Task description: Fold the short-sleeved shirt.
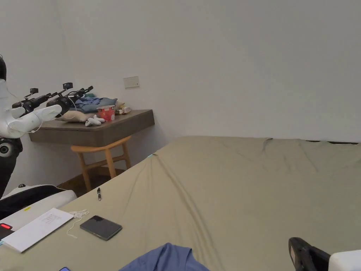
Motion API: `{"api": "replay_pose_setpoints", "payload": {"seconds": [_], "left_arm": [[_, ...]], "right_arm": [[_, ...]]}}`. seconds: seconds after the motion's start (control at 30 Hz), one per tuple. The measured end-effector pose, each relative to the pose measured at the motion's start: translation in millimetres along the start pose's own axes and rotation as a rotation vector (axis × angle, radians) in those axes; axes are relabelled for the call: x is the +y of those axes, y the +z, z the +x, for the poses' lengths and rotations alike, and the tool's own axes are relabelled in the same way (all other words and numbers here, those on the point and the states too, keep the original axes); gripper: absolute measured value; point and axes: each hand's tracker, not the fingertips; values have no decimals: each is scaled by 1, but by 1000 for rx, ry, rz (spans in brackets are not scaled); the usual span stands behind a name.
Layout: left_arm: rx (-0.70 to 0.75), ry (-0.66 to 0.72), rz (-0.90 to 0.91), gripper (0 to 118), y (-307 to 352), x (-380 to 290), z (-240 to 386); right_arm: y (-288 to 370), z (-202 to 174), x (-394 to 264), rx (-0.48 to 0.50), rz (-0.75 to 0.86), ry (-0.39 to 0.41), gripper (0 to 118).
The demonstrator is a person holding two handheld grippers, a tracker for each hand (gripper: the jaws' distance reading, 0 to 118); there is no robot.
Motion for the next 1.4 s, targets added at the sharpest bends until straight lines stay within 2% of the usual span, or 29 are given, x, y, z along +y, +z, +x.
{"api": "replay_pose_setpoints", "payload": {"seconds": [0.1,0.2,0.23,0.3,0.4,0.43,0.47,0.5,0.6,0.77,0.93,0.97,1.03,1.07,1.23,1.3,1.4], "left_arm": [[-5,-78,-144,107,-62,-13,2],[-24,-172,-295,109,-108,-32,9],[-47,-70,-245,109,-89,-15,20],[-86,-1,-242,105,-83,-2,15],[-102,21,-241,79,-106,-12,-4],[-116,4,-216,52,-105,-11,-5],[-121,-5,-186,12,-106,-12,-7],[-67,-38,-151,0,-99,-13,0],[-75,8,-182,0,-99,-12,1],[-125,335,-81,0,-76,18,-17],[-267,577,47,0,-74,58,-26],[-281,518,49,0,-77,71,-17],[-265,316,62,0,-83,100,13],[-303,244,78,0,-85,116,35],[-706,123,47,0,-90,163,167],[-852,30,14,0,-81,164,236],[-1085,-27,-53,0,-52,148,325]], "right_arm": [[-14,15,-9,-14,-42,-60,0],[-23,24,-14,-24,-48,-59,0],[-24,26,-15,-25,-50,-61,0],[-26,30,-17,-26,-52,-63,0],[-24,33,-16,-16,-58,-76,0],[-21,34,-16,-13,-57,-80,0],[-20,34,-16,-13,-55,-90,0],[-17,35,-14,-13,-52,-94,0],[-9,36,-7,-20,-44,-96,0],[12,53,5,-81,1,-32,0],[31,84,17,-131,18,-93,0],[36,90,19,-159,20,-95,0],[48,101,23,-246,18,-73,0],[55,109,25,-285,26,-67,0],[97,154,40,-513,32,-118,0],[122,171,49,-623,38,-83,0],[161,188,62,-800,36,1,0]]}}
